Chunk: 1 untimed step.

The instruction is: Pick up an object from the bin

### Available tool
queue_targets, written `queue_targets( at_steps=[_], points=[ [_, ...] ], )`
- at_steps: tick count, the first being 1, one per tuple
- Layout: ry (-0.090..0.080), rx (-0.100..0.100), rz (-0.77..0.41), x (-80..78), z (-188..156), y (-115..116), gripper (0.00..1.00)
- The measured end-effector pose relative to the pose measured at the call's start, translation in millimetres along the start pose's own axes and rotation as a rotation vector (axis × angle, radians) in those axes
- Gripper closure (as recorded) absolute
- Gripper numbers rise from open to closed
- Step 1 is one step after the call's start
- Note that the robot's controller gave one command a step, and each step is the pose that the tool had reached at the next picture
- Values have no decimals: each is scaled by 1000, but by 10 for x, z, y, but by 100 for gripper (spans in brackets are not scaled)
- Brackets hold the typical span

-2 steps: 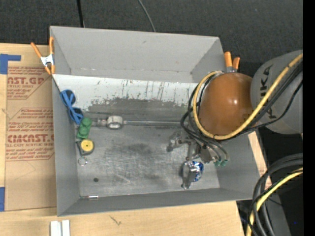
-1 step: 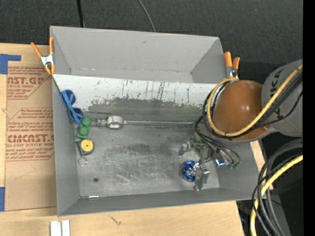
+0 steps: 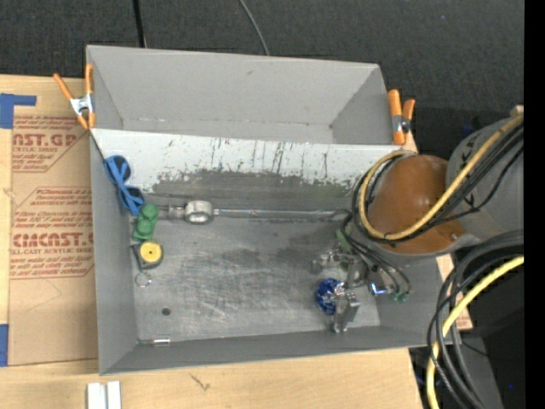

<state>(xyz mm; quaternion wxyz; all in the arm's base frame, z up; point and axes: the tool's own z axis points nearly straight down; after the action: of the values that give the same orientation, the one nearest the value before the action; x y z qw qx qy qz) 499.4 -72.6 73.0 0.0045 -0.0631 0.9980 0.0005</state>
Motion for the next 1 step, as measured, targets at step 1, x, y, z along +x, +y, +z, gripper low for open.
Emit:
queue_targets(
  at_steps=[1],
  points=[
    [-5, 0, -3, -17, -24, 9, 100]
  ],
)
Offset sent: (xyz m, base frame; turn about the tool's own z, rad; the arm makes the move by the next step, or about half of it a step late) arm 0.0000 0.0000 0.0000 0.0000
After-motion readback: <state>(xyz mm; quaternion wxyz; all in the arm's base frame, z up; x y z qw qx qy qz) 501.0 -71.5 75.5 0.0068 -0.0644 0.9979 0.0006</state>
